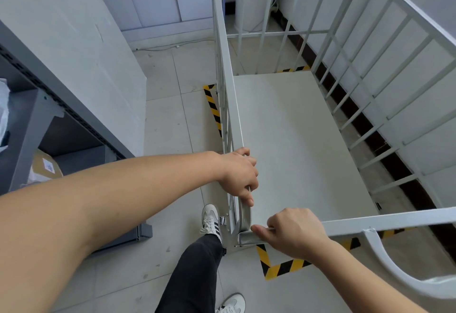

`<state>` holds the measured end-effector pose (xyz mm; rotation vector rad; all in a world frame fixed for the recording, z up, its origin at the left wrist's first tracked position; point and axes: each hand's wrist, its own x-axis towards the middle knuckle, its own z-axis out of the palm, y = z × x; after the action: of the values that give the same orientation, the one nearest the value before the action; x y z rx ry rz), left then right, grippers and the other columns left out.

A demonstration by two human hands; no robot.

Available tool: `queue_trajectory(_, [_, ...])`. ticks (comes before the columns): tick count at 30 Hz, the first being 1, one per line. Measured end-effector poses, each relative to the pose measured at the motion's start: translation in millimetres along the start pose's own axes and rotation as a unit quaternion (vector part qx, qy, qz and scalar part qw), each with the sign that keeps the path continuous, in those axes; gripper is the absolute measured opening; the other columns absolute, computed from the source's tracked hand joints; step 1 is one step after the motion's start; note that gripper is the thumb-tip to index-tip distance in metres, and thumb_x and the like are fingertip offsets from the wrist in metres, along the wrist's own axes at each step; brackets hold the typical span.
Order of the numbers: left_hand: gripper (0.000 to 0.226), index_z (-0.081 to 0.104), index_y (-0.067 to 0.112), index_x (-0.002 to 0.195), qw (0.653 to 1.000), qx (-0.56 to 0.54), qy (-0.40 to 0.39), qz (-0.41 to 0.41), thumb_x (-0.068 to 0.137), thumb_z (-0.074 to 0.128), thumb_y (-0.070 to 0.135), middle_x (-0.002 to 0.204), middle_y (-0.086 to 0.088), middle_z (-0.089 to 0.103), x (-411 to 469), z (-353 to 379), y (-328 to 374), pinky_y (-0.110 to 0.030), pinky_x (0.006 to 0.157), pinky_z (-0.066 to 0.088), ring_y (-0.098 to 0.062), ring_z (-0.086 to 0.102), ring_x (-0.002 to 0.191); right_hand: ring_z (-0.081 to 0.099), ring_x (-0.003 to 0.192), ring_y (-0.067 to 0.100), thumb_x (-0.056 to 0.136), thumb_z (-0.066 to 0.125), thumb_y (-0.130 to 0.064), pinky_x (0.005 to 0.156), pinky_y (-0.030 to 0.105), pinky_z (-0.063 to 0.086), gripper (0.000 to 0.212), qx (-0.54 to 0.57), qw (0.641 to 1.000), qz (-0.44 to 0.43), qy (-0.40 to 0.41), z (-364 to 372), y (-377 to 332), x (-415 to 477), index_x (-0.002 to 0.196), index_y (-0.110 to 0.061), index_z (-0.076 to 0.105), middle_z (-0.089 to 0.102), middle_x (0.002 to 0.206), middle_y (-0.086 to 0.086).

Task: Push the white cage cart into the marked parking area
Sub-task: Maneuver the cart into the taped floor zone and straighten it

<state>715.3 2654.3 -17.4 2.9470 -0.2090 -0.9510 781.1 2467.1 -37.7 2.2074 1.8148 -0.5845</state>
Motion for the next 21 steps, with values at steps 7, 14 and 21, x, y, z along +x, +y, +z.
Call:
queue_trajectory(7, [0.049,0.066,0.024,0.096,1.000,-0.008,-0.007,0.007,0.090,0.038,0.064,0.087,0.010,0.049,-0.9,-0.3,-0.6,-0.047,0.108,0.013,-0.018,0.041,0.108,0.030,0.044,0.019,0.089,0.023,-0.067,0.044,0.032,0.021,0.066,0.010,1.000,-0.012,-0.008,-2.4,0.1,0.0,0.055,-0.013,0.038,0.036,0.050,0.002])
queue_trajectory(14, [0.051,0.066,0.021,0.100,1.000,0.006,0.005,0.018,0.092,0.035,0.061,0.097,0.003,0.058,1.4,4.5,-1.1,-0.049,0.109,0.012,-0.021,0.041,0.108,0.038,0.056,0.031,0.082,0.017,-0.071,0.042,0.032,0.015,0.069,0.005,1.000,0.002,0.012,0.0,0.8,0.5,0.054,-0.011,0.033,0.030,0.049,0.004])
queue_trajectory(21, [0.053,0.065,0.021,0.101,0.999,0.015,0.011,0.032,0.093,0.032,0.061,0.090,0.003,0.053,1.8,6.5,-5.2,-0.049,0.109,0.014,-0.022,0.043,0.106,0.017,0.034,0.028,0.074,0.040,-0.068,0.041,0.024,-0.005,0.066,0.004,0.998,0.047,0.047,5.7,3.0,6.7,0.039,-0.013,0.028,0.020,0.034,0.012])
